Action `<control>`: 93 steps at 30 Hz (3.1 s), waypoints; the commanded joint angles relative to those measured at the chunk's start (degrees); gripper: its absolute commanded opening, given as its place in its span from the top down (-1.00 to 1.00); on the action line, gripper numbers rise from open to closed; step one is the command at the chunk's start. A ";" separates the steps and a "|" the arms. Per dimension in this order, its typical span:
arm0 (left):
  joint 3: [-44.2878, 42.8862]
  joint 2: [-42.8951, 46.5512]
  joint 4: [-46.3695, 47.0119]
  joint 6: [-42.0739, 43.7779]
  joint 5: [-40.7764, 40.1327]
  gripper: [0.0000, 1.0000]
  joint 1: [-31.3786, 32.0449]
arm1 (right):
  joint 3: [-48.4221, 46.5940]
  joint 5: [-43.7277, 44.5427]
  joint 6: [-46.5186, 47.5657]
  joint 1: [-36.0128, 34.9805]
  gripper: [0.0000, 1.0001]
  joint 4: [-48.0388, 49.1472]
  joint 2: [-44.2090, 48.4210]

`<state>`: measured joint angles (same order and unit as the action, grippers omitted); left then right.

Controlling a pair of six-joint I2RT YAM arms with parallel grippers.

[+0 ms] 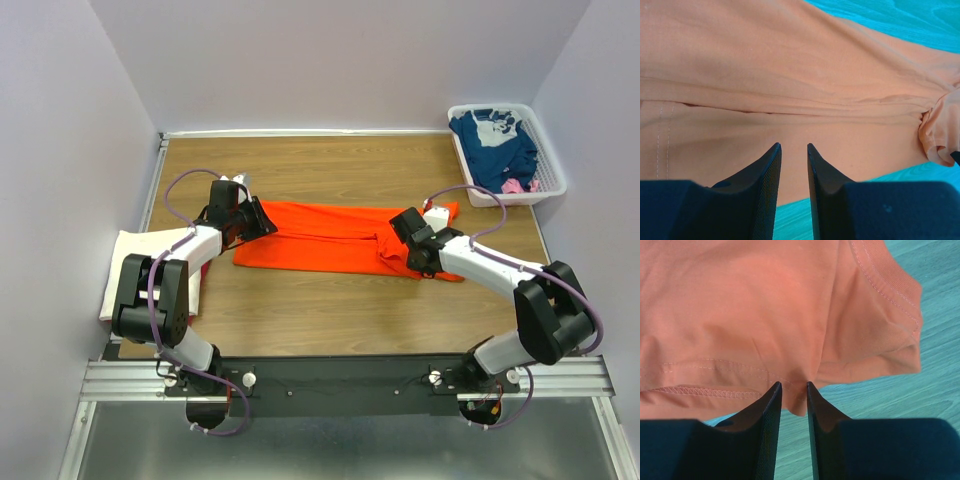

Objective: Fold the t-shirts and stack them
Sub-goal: Fold the tshirt

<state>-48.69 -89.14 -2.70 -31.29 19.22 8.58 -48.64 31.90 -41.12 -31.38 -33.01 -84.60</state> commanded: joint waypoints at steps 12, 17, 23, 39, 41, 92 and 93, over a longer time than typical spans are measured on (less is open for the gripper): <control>0.35 -0.15 0.41 0.88 1.61 0.31 -0.32 | 1.71 0.45 -1.15 0.26 0.34 -1.97 1.28; 0.35 -0.15 0.33 0.88 1.69 0.31 -0.32 | 2.85 0.27 -1.59 0.26 0.35 -2.05 1.98; 0.26 -0.07 0.41 0.88 1.61 0.31 -0.32 | 3.73 0.79 -2.29 0.26 0.71 -2.32 4.44; 0.79 0.02 0.33 -1.06 0.29 0.31 -0.32 | 7.51 -3.60 -8.53 0.26 0.99 -5.48 7.25; 0.52 0.11 0.41 -1.14 0.11 0.31 -0.32 | 7.60 -4.04 -8.62 0.26 0.98 -5.57 7.34; 2.45 -2.09 -12.59 -4.04 -23.19 1.00 23.66 | -46.53 -24.41 18.79 16.35 -0.05 16.14 -46.86; 2.63 -1.74 -12.94 -4.22 -22.66 1.00 24.72 | -48.11 -25.30 20.10 16.26 -0.05 15.97 -48.10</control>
<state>-48.18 -92.66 -10.35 -35.99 -7.38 29.30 -91.83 13.52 -26.59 -15.00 -15.25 -125.60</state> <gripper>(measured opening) 0.005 0.523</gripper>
